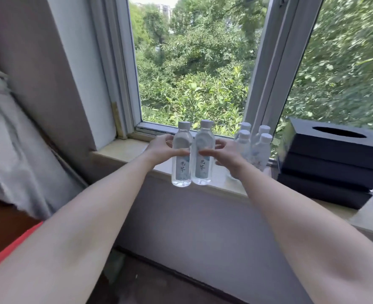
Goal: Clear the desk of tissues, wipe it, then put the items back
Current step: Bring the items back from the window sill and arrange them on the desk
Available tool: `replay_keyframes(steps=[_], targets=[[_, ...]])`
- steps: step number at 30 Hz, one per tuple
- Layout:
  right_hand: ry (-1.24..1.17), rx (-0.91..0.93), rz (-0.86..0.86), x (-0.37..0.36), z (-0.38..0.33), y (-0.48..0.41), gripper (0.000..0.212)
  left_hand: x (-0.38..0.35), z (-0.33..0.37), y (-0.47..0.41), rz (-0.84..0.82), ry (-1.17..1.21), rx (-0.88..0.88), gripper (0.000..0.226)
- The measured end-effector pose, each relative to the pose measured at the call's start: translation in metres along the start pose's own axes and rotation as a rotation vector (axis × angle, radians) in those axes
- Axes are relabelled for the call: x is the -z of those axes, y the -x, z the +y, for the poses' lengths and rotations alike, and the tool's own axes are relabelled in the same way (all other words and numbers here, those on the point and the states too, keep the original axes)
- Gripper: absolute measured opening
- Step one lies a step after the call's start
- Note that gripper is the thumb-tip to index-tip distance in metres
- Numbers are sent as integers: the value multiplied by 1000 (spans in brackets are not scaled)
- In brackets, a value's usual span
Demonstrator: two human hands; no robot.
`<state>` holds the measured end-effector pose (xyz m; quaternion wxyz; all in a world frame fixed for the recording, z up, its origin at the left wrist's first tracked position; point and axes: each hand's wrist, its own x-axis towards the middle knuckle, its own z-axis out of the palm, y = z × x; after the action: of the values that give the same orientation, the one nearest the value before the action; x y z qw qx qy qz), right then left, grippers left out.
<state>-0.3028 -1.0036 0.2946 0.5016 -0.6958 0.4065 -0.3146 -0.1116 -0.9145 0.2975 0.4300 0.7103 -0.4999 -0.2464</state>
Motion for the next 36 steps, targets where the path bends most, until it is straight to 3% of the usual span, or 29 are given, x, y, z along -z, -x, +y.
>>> replay_keyframes(steps=[5,11,16,25,27,31,36], targets=[[-57,49,-84,-57,-16,-10,54,53,-28,22,107,38,49,47],[-99,69,-171,-136,-40,-15,50,119,-66,49,279,51,102,53],[-96,105,-265,-204,-59,-12,52,176,-102,77,408,87,112,45],[-92,161,-467,-326,-94,14,42,266,-154,153,594,83,229,69],[-86,161,-506,-354,-96,22,48,282,-166,174,620,93,257,63],[-81,163,-590,-406,-102,47,62,309,-189,220,660,88,293,29],[-62,147,-710,-465,-110,73,64,339,-211,273,750,99,359,36]])
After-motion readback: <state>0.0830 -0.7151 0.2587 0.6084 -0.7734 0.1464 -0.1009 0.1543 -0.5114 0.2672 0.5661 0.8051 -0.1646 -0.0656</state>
